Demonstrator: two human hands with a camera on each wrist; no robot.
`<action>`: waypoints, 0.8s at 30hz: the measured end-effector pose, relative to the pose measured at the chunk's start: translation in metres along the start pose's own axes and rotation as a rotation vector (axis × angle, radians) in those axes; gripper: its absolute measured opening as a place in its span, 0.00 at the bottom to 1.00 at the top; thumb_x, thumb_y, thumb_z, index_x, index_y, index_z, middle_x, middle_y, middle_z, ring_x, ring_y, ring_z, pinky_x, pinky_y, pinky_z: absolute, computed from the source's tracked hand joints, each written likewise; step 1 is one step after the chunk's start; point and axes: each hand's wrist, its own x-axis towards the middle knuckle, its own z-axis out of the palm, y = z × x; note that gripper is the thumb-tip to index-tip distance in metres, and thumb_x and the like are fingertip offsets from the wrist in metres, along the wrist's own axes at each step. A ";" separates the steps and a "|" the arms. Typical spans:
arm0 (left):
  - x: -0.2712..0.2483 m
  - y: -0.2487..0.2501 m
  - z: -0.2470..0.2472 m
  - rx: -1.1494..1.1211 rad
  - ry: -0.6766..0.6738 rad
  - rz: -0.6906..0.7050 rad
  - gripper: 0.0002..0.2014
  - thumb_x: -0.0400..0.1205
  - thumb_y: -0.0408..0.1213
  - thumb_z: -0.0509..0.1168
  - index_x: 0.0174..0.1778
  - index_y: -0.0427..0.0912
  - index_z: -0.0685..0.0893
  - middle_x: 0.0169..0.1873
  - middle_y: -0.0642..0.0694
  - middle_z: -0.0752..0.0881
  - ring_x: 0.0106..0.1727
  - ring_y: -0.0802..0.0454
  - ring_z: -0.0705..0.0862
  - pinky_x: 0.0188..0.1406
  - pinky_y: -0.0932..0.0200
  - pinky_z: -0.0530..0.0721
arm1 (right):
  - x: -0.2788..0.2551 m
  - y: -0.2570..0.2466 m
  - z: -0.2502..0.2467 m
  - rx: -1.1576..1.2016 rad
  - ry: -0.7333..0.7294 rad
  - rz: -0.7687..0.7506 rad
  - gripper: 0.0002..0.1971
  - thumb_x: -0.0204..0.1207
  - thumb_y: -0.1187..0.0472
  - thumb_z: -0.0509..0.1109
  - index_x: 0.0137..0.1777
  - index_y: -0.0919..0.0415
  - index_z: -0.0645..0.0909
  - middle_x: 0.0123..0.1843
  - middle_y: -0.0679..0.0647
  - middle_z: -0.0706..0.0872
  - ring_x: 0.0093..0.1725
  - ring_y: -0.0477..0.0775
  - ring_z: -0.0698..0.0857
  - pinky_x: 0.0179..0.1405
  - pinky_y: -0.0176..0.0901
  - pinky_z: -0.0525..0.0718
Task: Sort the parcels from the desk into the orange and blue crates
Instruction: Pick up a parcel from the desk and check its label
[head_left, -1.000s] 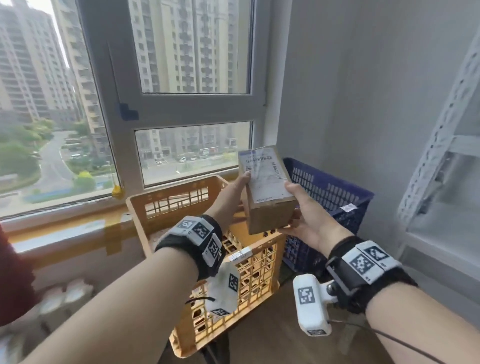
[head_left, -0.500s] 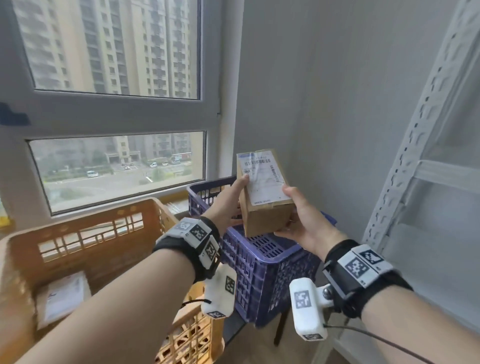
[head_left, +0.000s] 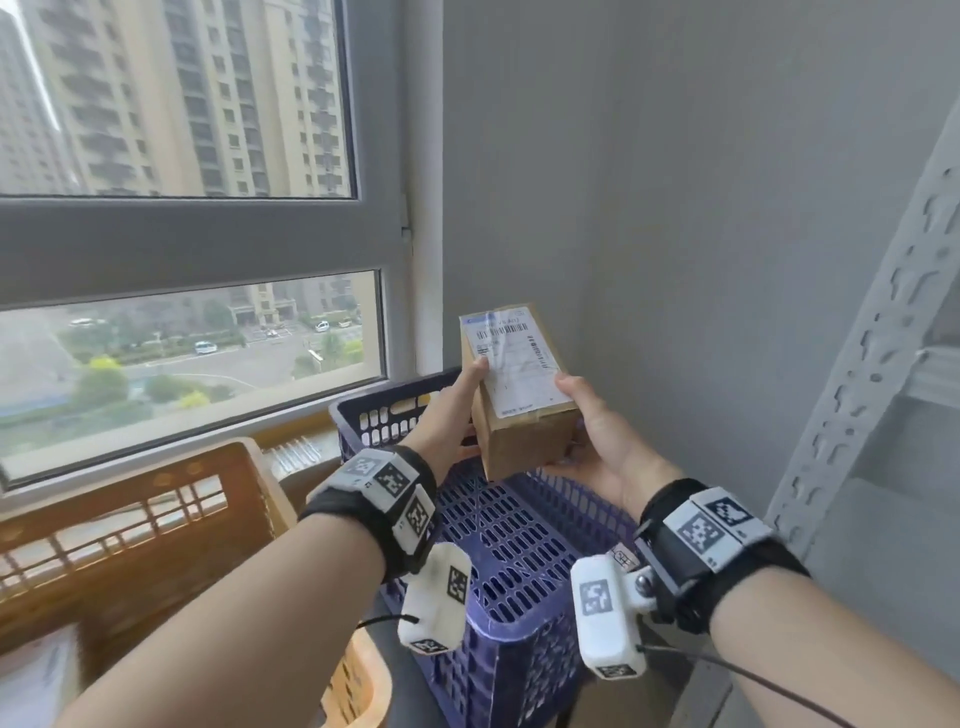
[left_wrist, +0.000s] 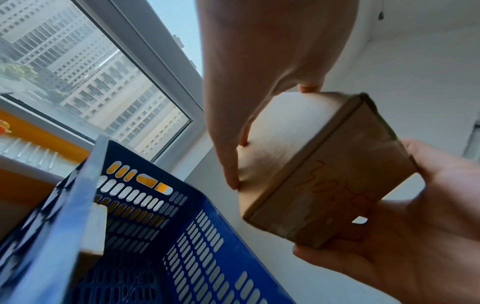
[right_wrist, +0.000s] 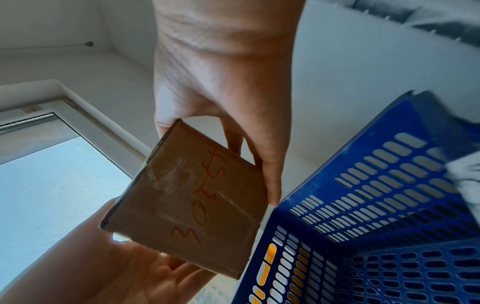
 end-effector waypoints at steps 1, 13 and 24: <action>0.009 0.002 -0.001 -0.003 0.011 -0.001 0.16 0.85 0.59 0.55 0.48 0.51 0.80 0.45 0.49 0.86 0.52 0.48 0.85 0.67 0.43 0.78 | 0.012 -0.002 -0.001 -0.003 -0.016 0.000 0.21 0.77 0.38 0.68 0.60 0.53 0.85 0.54 0.60 0.89 0.58 0.60 0.85 0.65 0.63 0.84; 0.140 0.007 -0.017 0.008 0.270 -0.071 0.16 0.85 0.57 0.56 0.49 0.48 0.80 0.53 0.42 0.87 0.59 0.44 0.84 0.58 0.44 0.81 | 0.181 -0.012 0.002 -0.081 -0.254 0.107 0.21 0.81 0.40 0.63 0.62 0.55 0.83 0.49 0.57 0.90 0.49 0.55 0.88 0.42 0.49 0.88; 0.238 -0.074 -0.043 0.079 0.608 -0.391 0.13 0.85 0.37 0.59 0.61 0.33 0.78 0.51 0.38 0.86 0.50 0.43 0.86 0.55 0.45 0.87 | 0.287 0.083 0.008 -0.147 -0.382 0.470 0.18 0.83 0.45 0.64 0.64 0.55 0.81 0.53 0.62 0.93 0.57 0.63 0.89 0.51 0.62 0.90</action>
